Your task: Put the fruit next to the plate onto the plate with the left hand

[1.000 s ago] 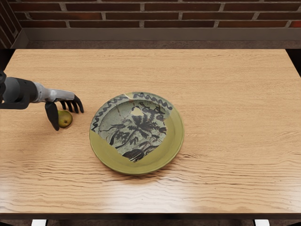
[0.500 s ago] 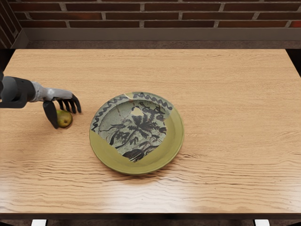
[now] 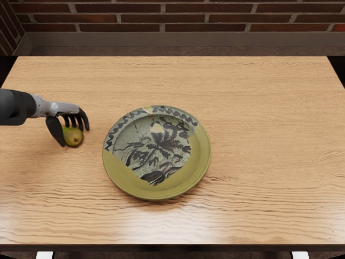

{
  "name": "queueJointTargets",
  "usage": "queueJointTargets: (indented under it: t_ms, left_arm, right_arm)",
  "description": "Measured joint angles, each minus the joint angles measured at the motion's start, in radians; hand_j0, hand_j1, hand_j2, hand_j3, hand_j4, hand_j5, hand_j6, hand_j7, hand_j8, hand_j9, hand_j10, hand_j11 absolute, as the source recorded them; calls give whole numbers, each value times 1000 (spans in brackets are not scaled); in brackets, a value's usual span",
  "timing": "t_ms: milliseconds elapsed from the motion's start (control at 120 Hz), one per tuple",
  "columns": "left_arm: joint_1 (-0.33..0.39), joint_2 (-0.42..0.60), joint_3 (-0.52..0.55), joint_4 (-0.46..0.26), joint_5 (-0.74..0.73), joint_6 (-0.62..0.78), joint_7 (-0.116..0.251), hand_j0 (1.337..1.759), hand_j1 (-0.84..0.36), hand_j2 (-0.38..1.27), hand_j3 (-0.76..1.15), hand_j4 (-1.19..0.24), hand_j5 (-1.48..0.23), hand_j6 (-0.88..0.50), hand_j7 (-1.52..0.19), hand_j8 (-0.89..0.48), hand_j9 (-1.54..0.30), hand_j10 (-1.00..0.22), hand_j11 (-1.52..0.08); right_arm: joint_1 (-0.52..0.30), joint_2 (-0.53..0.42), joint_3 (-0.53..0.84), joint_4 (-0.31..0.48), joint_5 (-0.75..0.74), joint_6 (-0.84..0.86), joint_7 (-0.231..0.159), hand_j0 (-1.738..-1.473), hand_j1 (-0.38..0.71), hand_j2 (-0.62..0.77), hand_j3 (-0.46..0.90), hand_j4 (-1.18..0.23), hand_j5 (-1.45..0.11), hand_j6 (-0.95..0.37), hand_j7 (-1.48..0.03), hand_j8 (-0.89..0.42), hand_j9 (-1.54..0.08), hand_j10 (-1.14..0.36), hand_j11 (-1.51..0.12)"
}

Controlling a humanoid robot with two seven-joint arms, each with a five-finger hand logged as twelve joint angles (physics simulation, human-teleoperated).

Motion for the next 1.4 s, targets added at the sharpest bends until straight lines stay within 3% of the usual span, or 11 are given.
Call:
queueJointTargets:
  t_ms: [292, 350, 358, 392, 450, 475, 700, 908, 1400]
  left_arm:
    - [12, -3, -2, 0, 0, 25, -4, 1657, -259, 206, 0, -484, -633, -485, -632, -485, -632, -476, -642]
    - [15, -3, -2, 0, 0, 33, -4, 1654, -243, 191, 0, -486, -640, -487, -638, -488, -637, -471, -659]
    - [16, -3, -2, 0, 0, 34, -4, 1653, -244, 87, 0, -484, -644, -485, -642, -486, -641, -476, -664]
    - [21, -3, -3, 0, 0, 38, -4, 1654, -286, 276, 0, -490, -639, -491, -637, -492, -635, -483, -667]
    - [23, -3, -3, 0, 0, 42, -4, 1654, -295, 275, 0, -490, -644, -491, -642, -492, -640, -469, -668]
    - [24, -3, -3, 0, 0, 43, -4, 1654, -304, 346, 0, -491, -644, -492, -642, -493, -640, -469, -668]
    - [32, 0, -3, 1, -2, 48, -16, 1654, -256, 272, 0, -541, -685, -507, -690, -494, -697, -450, -719]
    - [32, 4, -1, 1, -58, 42, -27, 1656, -277, 443, 0, -610, -809, -493, -808, -485, -806, -478, -819]
    - [7, 43, -2, -1, -169, 24, -28, 1657, -320, 586, 0, -658, -948, -444, -941, -457, -936, -505, -937]
  right_arm:
    - [0, 0, 0, 0, 0, 0, 0, -1658, -320, -5, 0, -25, -32, -25, -32, -25, -32, -24, -32]
    - [0, 0, 0, 0, 0, 0, 0, -1658, -320, -5, 0, -25, -32, -25, -32, -25, -32, -25, -32]
    - [0, 0, 0, 0, 0, 0, 0, -1658, -320, -5, 0, -25, -32, -25, -32, -25, -32, -25, -32]
    - [0, 0, 0, 0, 0, 0, 0, -1658, -320, -5, 0, -25, -32, -25, -32, -25, -32, -25, -32]
    - [0, 0, 0, 0, 0, 0, 0, -1658, -320, -5, 0, -25, -31, -25, -31, -25, -31, -25, -31]
    - [0, 0, 0, 0, 0, 0, 0, -1658, -320, -5, 0, -25, -31, -25, -31, -25, -31, -25, -31]
    - [0, 0, 0, 0, 0, 0, 0, -1658, -320, -5, 0, -25, -31, -25, -31, -25, -31, -24, -31]
    - [0, 0, 0, 0, 0, 0, 0, -1658, -320, -5, 0, -24, -31, -25, -31, -24, -31, -24, -31]
    - [0, 0, 0, 0, 0, 0, 0, -1658, -320, -5, 0, -24, -31, -24, -31, -24, -31, -24, -31]
